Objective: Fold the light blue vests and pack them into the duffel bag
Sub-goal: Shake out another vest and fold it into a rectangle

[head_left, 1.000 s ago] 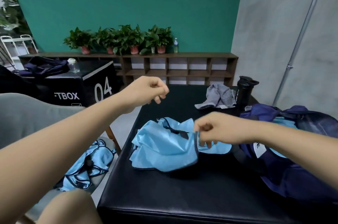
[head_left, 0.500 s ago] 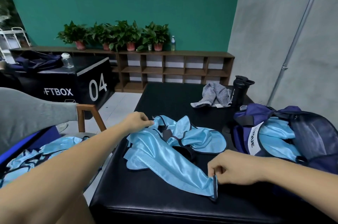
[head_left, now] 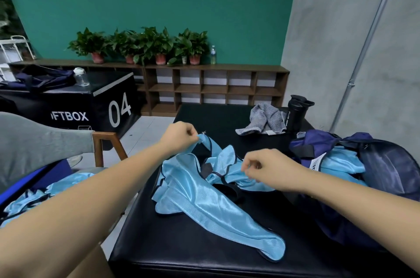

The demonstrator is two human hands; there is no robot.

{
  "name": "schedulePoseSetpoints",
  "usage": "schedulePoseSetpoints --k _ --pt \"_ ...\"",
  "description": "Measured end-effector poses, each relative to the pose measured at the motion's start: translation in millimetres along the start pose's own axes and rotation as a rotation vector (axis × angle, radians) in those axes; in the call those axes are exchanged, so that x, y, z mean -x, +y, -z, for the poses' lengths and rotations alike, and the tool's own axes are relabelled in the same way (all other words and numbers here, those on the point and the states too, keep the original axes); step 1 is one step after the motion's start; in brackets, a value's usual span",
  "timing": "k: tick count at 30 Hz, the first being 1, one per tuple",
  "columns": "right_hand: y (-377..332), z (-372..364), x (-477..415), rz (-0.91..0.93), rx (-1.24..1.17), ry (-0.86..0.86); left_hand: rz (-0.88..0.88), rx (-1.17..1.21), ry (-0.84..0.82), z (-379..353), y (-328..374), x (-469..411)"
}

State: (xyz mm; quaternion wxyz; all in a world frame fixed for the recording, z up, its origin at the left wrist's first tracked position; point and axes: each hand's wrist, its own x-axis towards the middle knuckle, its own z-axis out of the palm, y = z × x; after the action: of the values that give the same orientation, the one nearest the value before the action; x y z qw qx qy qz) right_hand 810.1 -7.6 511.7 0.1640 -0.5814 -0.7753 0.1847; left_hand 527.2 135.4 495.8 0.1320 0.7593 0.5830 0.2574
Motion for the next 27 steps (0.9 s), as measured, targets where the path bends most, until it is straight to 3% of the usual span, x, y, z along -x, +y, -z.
schedulePoseSetpoints --k 4,8,11,16,20,27 --pt "-18.7 4.7 -30.6 -0.116 -0.365 0.079 -0.136 0.037 0.054 23.8 30.8 13.3" --pt "-35.6 2.9 -51.9 -0.307 -0.729 0.001 -0.293 0.024 0.11 31.1 59.3 33.9" --pt "-46.8 -3.1 -57.9 -0.364 -0.905 -0.067 -0.373 0.015 0.132 30.0 70.7 48.5" --pt "-51.9 -5.9 -61.7 -0.329 -1.054 0.034 -0.421 0.063 0.074 26.9 74.5 65.5" --pt "-48.7 5.9 -65.3 -0.28 -0.995 0.132 -0.376 0.134 0.001 29.8 69.7 72.9" --pt "-44.2 46.6 -54.6 -0.127 -1.025 0.192 -0.08 0.166 0.047 34.1 18.8 55.8"
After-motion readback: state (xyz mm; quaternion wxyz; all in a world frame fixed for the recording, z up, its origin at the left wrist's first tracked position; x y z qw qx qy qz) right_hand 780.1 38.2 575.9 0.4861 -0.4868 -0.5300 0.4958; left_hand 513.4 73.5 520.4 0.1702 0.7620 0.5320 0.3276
